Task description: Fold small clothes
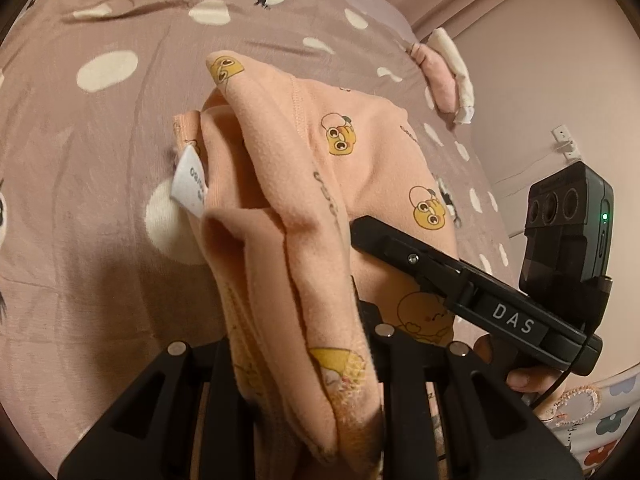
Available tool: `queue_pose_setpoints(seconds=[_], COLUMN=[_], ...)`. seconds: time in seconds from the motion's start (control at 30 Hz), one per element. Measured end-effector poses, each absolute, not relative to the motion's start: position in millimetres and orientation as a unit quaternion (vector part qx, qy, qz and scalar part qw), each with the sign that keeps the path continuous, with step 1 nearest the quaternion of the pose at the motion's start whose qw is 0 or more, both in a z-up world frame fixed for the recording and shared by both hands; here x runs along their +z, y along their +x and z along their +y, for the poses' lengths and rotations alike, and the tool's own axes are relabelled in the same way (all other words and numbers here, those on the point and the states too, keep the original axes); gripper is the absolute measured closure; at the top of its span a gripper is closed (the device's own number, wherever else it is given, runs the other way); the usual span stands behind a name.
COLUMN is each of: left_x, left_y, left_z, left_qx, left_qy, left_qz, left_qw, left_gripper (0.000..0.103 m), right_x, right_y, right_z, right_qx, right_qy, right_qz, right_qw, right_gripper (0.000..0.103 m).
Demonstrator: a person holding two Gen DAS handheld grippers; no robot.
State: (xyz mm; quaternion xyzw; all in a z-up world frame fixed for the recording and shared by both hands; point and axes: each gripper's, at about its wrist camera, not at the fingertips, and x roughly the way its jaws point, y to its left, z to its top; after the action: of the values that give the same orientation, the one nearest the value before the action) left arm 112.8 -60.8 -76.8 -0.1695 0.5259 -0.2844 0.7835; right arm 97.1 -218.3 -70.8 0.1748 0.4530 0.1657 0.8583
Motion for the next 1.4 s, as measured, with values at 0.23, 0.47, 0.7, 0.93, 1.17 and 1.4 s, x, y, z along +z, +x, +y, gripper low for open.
queue_pose_setpoints(seconds=[0.23, 0.47, 0.7, 0.93, 1.17, 1.4], left_x=[-110, -119, -108, -91, -94, -90], left_y=[115, 119, 115, 105, 99, 93], left_z=[-57, -48, -46, -35, -37, -32], left_qx=[-0.269, -0.279, -0.268, -0.163, -0.105, -0.093], left_qy=[-0.189, -0.229, -0.197, -0.101, -0.021, 0.013], left_qz=[0.549, 0.553, 0.56, 0.531, 0.512, 0.503], left_qw=[0.769, 0.751, 0.758, 0.826, 0.852, 0.859], left_gripper=[0.08, 0.074, 0.063, 0.011, 0.0, 0.0], right_x=[-104, -112, -104, -93, -84, -79], right_y=[105, 103, 99, 88, 82, 75], right_z=[-219, -227, -228, -234, -220, -224], right_qx=[0.168, 0.162, 0.148, 0.084, 0.048, 0.036], right_qy=[0.176, 0.183, 0.145, 0.08, -0.015, -0.044], right_qz=[0.488, 0.49, 0.489, 0.48, 0.465, 0.459], right_qw=[0.838, 0.837, 0.847, 0.87, 0.884, 0.886], right_gripper=[0.071, 0.059, 0.047, 0.028, 0.024, 0.024])
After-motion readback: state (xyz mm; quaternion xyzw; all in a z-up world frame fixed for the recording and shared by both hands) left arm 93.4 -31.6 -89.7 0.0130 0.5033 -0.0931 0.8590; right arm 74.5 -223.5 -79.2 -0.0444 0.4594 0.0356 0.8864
